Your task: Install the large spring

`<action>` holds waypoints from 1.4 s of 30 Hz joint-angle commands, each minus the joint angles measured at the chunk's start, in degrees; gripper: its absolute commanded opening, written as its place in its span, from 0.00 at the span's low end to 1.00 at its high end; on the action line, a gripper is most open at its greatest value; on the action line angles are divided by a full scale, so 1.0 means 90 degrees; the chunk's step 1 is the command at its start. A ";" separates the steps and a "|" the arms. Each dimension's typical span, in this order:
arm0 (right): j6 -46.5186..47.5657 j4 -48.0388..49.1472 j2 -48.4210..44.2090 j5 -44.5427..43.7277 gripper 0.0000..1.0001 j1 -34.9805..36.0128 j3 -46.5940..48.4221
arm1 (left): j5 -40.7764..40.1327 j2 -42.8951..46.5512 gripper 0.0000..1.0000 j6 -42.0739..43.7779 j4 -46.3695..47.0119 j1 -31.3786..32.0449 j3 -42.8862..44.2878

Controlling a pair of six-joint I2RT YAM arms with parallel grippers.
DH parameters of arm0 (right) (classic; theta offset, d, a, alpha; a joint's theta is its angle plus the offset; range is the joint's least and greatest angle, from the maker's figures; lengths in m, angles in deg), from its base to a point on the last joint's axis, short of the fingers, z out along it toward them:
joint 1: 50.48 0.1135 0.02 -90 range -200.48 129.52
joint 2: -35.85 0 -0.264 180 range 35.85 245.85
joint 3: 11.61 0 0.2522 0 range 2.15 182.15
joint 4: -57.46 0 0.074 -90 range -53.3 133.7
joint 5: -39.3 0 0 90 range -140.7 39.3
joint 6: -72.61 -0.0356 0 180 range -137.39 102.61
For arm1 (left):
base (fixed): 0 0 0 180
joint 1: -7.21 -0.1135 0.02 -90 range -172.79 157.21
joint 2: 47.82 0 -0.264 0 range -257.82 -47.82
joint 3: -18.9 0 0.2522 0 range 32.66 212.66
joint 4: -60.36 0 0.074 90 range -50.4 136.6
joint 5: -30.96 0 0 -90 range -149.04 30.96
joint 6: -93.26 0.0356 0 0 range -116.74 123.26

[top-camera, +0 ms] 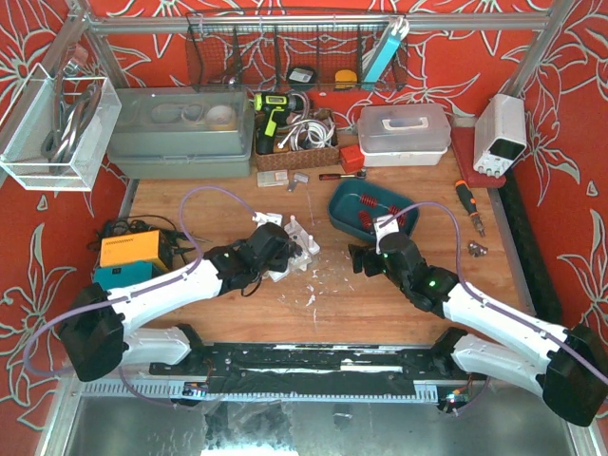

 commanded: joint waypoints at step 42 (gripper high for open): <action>0.0044 -0.0059 -0.0056 -0.0405 0.99 0.0042 0.0002 | -0.2010 0.0148 0.00 0.1015 0.1862 -0.1782 0.0939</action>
